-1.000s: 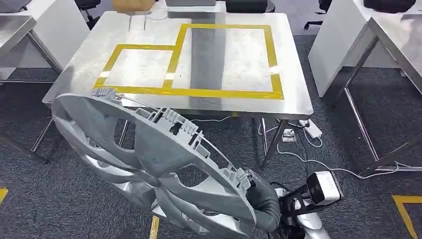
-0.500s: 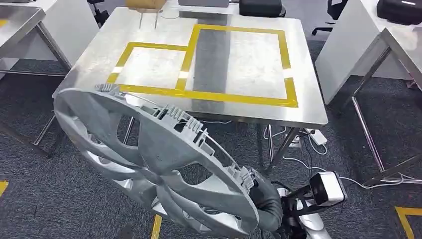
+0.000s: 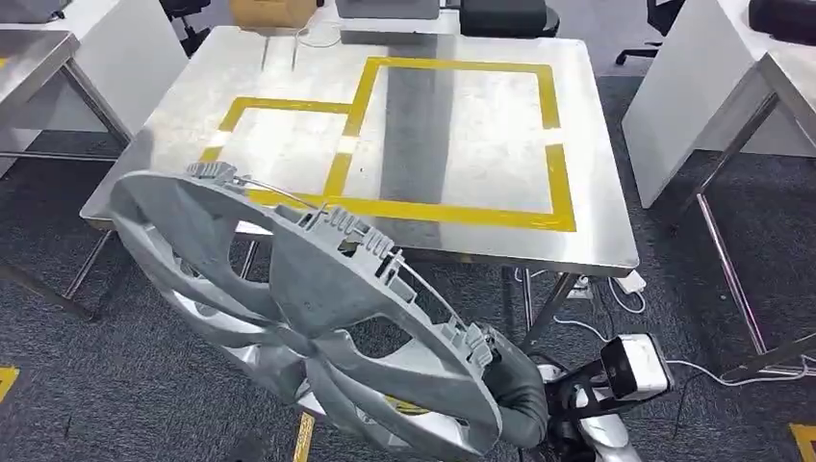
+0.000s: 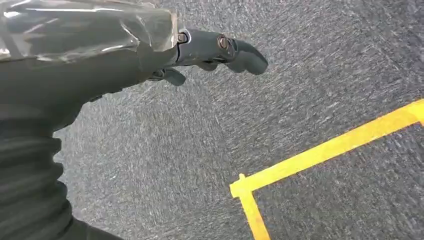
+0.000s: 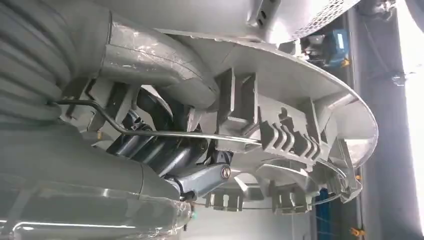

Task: Take the parts from the cabinet and place them on the table.

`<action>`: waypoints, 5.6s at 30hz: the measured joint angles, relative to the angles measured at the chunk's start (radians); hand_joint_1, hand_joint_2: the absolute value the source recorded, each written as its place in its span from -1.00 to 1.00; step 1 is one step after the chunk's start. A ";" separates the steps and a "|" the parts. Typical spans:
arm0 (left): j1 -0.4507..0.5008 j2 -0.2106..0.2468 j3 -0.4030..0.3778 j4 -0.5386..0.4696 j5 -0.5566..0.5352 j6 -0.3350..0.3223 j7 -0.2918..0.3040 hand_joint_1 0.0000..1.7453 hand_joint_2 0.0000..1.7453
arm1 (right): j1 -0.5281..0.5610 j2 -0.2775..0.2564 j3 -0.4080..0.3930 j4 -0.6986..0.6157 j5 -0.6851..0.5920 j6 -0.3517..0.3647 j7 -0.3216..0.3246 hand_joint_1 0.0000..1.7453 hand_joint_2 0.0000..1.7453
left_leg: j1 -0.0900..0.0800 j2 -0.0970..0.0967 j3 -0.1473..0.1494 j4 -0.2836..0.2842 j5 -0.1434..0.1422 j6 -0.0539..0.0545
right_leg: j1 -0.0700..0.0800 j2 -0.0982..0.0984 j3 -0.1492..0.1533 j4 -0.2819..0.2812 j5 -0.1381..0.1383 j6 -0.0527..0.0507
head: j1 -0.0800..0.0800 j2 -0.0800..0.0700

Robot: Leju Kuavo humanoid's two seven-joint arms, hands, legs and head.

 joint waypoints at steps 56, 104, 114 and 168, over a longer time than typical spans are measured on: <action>0.089 -0.044 0.063 -0.011 0.044 0.095 -0.029 -1.00 1.00 | -0.102 -0.014 -0.175 -0.041 1.321 -1.073 -0.039 1.00 1.00 | -0.022 -0.006 0.115 -0.323 0.185 0.051 | 0.013 0.003 -0.044 0.007 0.032 0.041 | 0.001 0.000; -0.023 -0.071 -0.029 0.018 0.082 0.011 -0.031 -1.00 1.00 | -0.678 -0.126 0.178 1.022 1.357 -0.842 -0.156 1.00 1.00 | -0.010 0.006 0.094 -0.343 0.224 0.070 | 0.004 0.003 -0.051 0.021 0.016 0.053 | -0.003 0.000; -0.023 -0.076 -0.064 0.020 0.088 0.032 -0.039 -1.00 1.00 | -0.627 -0.143 0.264 0.859 1.315 -0.859 -0.148 1.00 1.00 | -0.024 -0.013 0.088 -0.322 0.209 0.057 | 0.000 -0.005 -0.061 0.003 0.051 0.066 | -0.002 0.000; 0.014 -0.060 -0.166 0.005 0.161 0.131 0.013 -1.00 -1.00 | -0.050 0.034 -0.335 0.413 1.918 -1.571 0.020 -1.00 -1.00 | -0.018 0.010 0.147 -0.343 0.186 0.089 | -0.005 -0.002 -0.193 0.210 -0.041 0.038 | 0.003 0.000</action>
